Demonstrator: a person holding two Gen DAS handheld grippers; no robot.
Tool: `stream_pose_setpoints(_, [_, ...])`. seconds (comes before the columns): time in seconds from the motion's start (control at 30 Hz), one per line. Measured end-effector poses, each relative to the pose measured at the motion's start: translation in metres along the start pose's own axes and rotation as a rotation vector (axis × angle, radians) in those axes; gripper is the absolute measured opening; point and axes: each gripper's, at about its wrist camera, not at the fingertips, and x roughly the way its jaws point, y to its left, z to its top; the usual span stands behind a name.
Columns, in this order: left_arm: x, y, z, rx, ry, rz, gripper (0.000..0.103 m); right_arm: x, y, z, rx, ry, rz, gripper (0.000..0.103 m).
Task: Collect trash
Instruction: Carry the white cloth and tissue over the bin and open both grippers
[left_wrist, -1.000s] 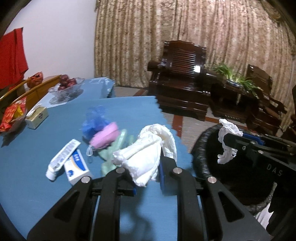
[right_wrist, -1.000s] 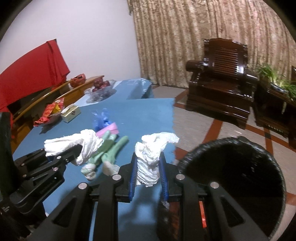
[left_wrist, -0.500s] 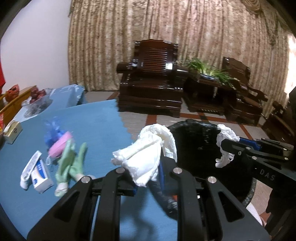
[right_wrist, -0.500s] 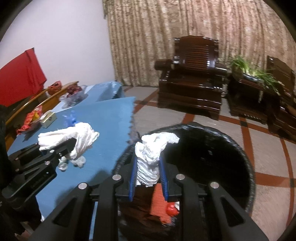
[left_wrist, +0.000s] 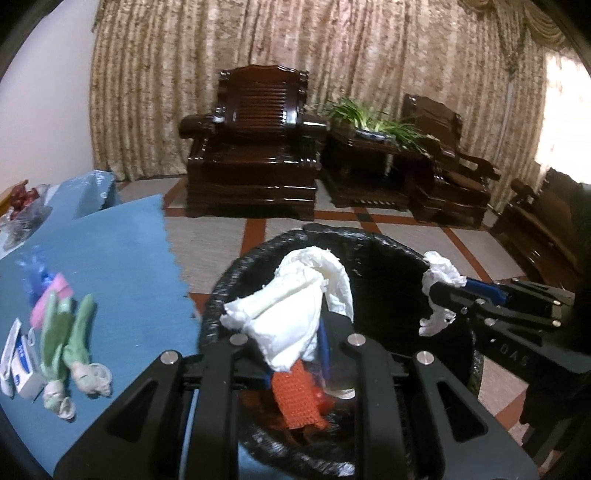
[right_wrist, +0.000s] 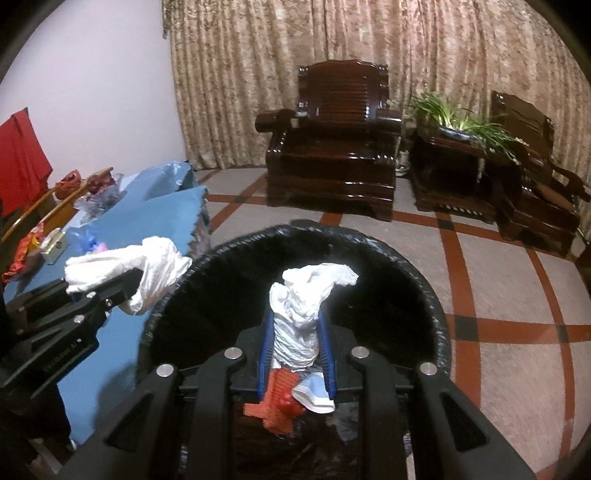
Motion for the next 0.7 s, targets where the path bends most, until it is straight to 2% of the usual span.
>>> stream_pose_setpoints(0.03, [0.003, -0.001, 0.000, 0.003, 0.004, -0.005, 0.022, 0.002, -0.003, -0.001, 0.008, 0.006, 0.001, 0.022])
stream_pose_setpoints(0.07, [0.008, -0.003, 0.000, 0.002, 0.013, -0.021, 0.023, 0.003, -0.007, -0.003, 0.017, 0.012, 0.003, 0.027])
stream_pose_setpoints(0.13, [0.011, -0.002, -0.001, -0.005, 0.019, -0.026, 0.031, 0.005, -0.011, -0.006, 0.022, 0.020, -0.005, 0.027])
stream_pose_setpoints(0.2, [0.014, -0.002, -0.001, -0.013, 0.026, -0.042, 0.049, 0.006, -0.014, -0.009, 0.027, 0.027, -0.012, 0.030])
stream_pose_setpoints(0.23, [0.014, -0.002, -0.003, -0.014, 0.026, -0.043, 0.050, 0.007, -0.016, -0.010, 0.030, 0.028, -0.013, 0.032])
stream_pose_setpoints(0.37, [0.009, 0.005, -0.005, -0.013, 0.024, -0.031, 0.062, 0.004, -0.021, -0.013, 0.042, 0.020, -0.016, 0.055])
stream_pose_setpoints(0.4, [0.008, 0.007, -0.005, -0.016, 0.020, -0.026, 0.065, 0.003, -0.020, -0.013, 0.042, 0.016, -0.019, 0.069])
stream_pose_setpoints(0.47, [0.002, 0.013, -0.005, -0.019, 0.011, -0.005, 0.072, 0.000, -0.017, -0.013, 0.040, 0.000, -0.023, 0.087])
stream_pose_setpoints(0.57, [-0.009, 0.023, -0.005, -0.025, -0.010, 0.034, 0.084, -0.001, -0.012, -0.010, 0.037, -0.008, -0.010, 0.097])
stream_pose_setpoints(0.6, [-0.013, 0.026, -0.005, -0.028, -0.015, 0.046, 0.088, -0.002, -0.010, -0.009, 0.039, -0.013, -0.004, 0.097])
stream_pose_setpoints(0.7, [-0.026, 0.042, -0.006, -0.051, -0.029, 0.083, 0.091, -0.004, 0.001, -0.005, 0.033, -0.019, 0.015, 0.097])
